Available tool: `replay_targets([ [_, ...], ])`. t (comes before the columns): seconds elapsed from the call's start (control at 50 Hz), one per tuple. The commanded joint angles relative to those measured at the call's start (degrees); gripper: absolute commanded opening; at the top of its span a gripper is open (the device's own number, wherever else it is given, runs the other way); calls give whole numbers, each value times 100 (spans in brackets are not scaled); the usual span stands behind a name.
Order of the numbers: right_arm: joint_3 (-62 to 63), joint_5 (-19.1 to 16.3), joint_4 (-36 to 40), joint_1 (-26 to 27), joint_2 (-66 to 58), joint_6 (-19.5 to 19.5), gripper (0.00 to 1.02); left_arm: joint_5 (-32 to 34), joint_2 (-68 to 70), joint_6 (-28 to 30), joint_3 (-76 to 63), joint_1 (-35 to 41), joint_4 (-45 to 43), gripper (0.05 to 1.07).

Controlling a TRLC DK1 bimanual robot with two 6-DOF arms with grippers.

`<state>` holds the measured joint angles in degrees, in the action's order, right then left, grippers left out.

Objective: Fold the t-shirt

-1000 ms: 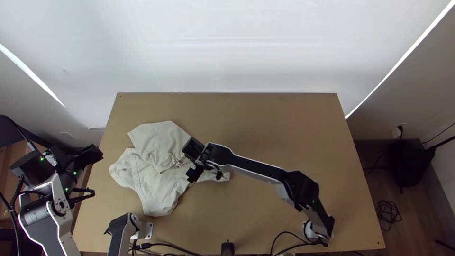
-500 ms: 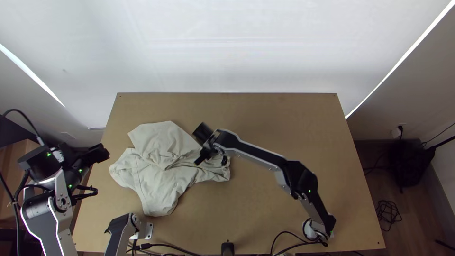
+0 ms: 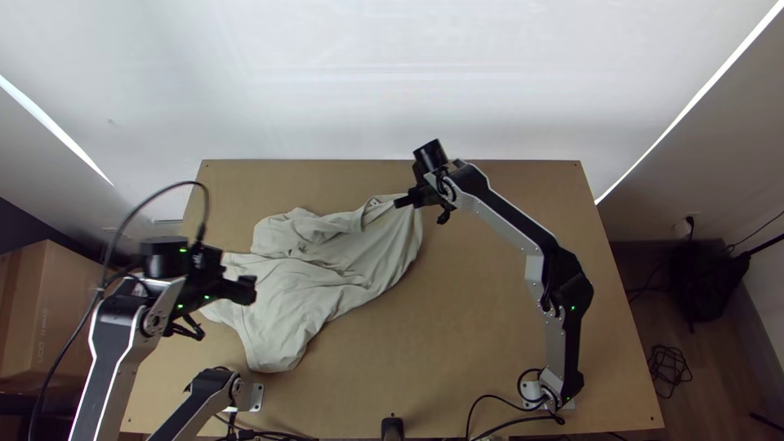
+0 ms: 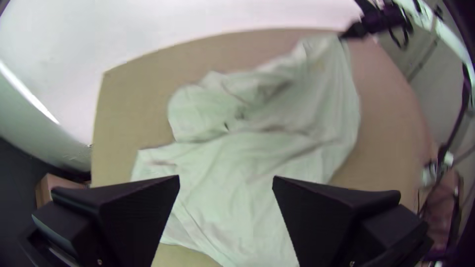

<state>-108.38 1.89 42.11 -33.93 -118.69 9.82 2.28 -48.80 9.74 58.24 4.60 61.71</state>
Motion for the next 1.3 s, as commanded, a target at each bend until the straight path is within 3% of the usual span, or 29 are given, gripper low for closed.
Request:
replay_targets([
  [0.0,-149,13,-62,379,136,37,2,-79,-174,626,-383,410,368,101],
  [0.08,-157,13,-97,598,136,37,2,-211,-596,608,-498,647,886,101],
  [0.28,-201,-13,-159,1178,198,81,2,-308,-1255,450,-814,568,965,96],
  [0.54,-157,-233,-177,1723,233,90,2,-272,-1879,-77,-919,612,271,96],
  [0.68,-149,-295,-177,1802,233,81,2,53,-2319,-420,-893,770,174,95],
  [0.78,-131,-295,-185,1811,233,81,2,563,-2345,-596,-884,1034,157,83],
  [0.86,-113,-295,-185,1820,233,81,2,677,-2424,-754,-893,1183,87,83],
  [1.0,-69,-312,-194,1820,259,81,2,694,-2714,-921,-1069,1394,-107,82],
  [1.12,-61,-321,-194,1820,303,81,2,694,-2785,-1062,-1174,1500,-353,70],
  [1.28,-52,-321,-203,1829,347,81,2,694,-2881,-1132,-1253,1640,-423,69],
])
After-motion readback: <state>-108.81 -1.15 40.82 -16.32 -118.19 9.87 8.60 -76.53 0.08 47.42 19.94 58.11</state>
